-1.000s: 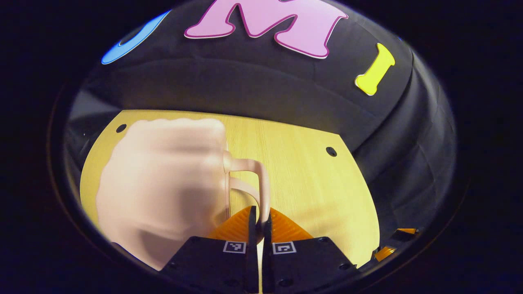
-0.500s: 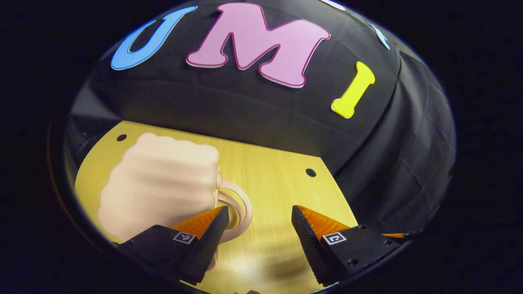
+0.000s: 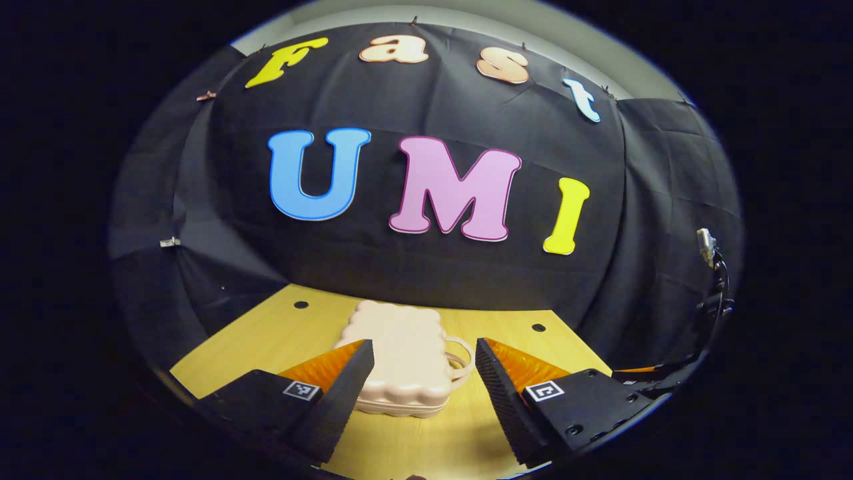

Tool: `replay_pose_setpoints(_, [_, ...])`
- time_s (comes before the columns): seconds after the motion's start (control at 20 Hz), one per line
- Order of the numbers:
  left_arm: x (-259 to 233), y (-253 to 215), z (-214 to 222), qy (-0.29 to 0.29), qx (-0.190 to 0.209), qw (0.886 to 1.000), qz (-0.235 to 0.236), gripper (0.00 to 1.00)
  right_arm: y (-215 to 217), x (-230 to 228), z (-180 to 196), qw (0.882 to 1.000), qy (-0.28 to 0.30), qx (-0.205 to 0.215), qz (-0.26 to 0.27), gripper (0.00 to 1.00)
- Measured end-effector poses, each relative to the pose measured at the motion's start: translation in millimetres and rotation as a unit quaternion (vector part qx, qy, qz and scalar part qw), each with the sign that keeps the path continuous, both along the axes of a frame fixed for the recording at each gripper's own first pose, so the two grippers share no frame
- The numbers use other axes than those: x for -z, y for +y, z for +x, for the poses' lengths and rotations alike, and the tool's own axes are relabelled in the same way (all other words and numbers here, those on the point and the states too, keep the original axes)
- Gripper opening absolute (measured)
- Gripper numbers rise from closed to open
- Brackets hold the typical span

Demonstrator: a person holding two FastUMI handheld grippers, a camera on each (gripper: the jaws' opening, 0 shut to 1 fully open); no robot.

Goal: First open the suitcase, pack the skin care products into it, and then close the suitcase.

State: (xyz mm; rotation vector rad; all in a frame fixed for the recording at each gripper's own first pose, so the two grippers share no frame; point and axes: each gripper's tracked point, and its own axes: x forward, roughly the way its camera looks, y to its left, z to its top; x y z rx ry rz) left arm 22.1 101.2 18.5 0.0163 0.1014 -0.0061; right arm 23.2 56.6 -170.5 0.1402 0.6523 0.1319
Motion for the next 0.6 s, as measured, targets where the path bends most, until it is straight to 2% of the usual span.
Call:
replay_pose_setpoints(0.15, [3.7, 13.6, -23.7, -0.006, 0.009, 1.000, 0.006, 0.96, 18.0, -7.3, -21.0, 1.000, -0.013, -0.006, 0.000, 0.98])
replay_pose_setpoints(0.45, [17.0, 50.3, -47.8, 0.004, -0.014, 1.000, -0.015, 0.96, 44.8, -53.6, -36.2, 0.994, -0.103, -0.024, 0.002, 0.97])
replay_pose_setpoints(0.6, [20.7, 58.0, -51.9, 0.006, -0.020, 1.000, -0.013, 0.96, 44.3, -58.0, -42.0, 0.993, -0.119, -0.021, -0.006, 0.97])
